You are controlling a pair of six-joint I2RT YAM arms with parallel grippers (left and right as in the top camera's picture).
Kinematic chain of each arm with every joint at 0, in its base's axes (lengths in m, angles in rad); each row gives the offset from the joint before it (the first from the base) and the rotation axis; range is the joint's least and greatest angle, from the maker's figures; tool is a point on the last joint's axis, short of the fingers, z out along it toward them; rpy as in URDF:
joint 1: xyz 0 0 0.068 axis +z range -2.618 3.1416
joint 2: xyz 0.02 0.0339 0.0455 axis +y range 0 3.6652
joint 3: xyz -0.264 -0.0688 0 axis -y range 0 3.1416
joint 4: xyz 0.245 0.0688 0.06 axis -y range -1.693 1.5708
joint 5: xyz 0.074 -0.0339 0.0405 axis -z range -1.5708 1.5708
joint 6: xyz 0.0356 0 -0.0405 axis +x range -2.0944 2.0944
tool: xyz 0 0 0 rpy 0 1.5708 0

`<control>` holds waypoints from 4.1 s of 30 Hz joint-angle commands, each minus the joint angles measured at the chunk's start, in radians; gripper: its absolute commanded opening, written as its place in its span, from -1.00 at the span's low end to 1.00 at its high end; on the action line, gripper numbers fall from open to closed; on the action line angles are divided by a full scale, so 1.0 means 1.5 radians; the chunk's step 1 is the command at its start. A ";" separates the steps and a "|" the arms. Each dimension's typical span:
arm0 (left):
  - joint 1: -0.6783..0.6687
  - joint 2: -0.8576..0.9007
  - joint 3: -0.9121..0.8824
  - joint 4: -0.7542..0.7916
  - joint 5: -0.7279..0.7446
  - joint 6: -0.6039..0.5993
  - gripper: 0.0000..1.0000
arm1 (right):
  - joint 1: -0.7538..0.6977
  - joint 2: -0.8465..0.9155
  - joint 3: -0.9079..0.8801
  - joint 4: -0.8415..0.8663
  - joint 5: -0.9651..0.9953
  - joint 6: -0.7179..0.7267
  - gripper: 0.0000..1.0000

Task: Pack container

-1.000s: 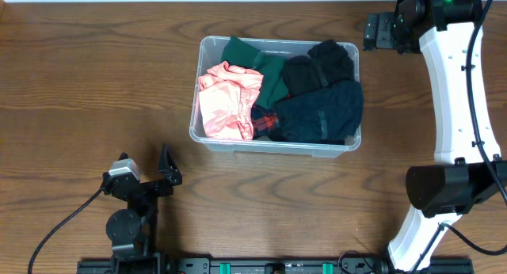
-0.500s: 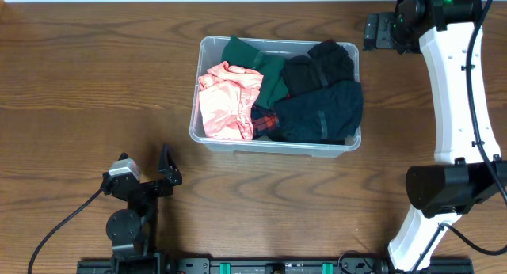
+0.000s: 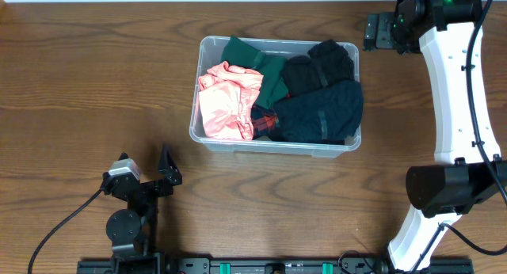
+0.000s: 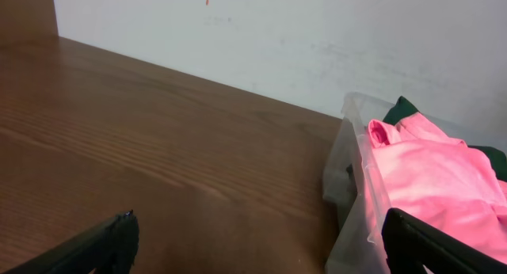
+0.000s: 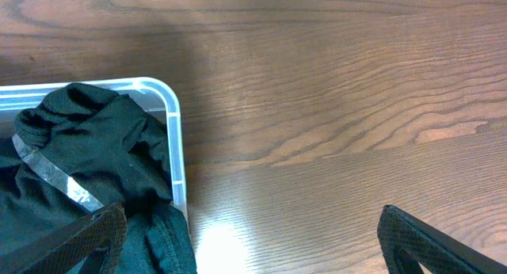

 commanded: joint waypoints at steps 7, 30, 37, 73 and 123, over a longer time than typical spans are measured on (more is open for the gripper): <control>-0.002 -0.004 -0.007 -0.029 0.014 0.001 0.96 | 0.001 0.007 0.012 -0.001 0.007 0.007 0.99; -0.002 -0.004 -0.007 -0.029 0.014 0.001 0.96 | 0.001 -0.325 -0.394 0.468 -0.170 -0.131 0.98; -0.002 -0.004 -0.007 -0.029 0.014 0.001 0.96 | -0.004 -0.555 -0.693 0.650 -0.165 -0.190 0.99; -0.002 -0.004 -0.007 -0.029 0.014 0.001 0.96 | -0.053 -1.278 -1.505 0.896 -0.170 -0.110 0.99; -0.002 -0.004 -0.007 -0.029 0.014 0.001 0.96 | -0.054 -1.328 -1.505 0.897 -0.168 -0.110 0.99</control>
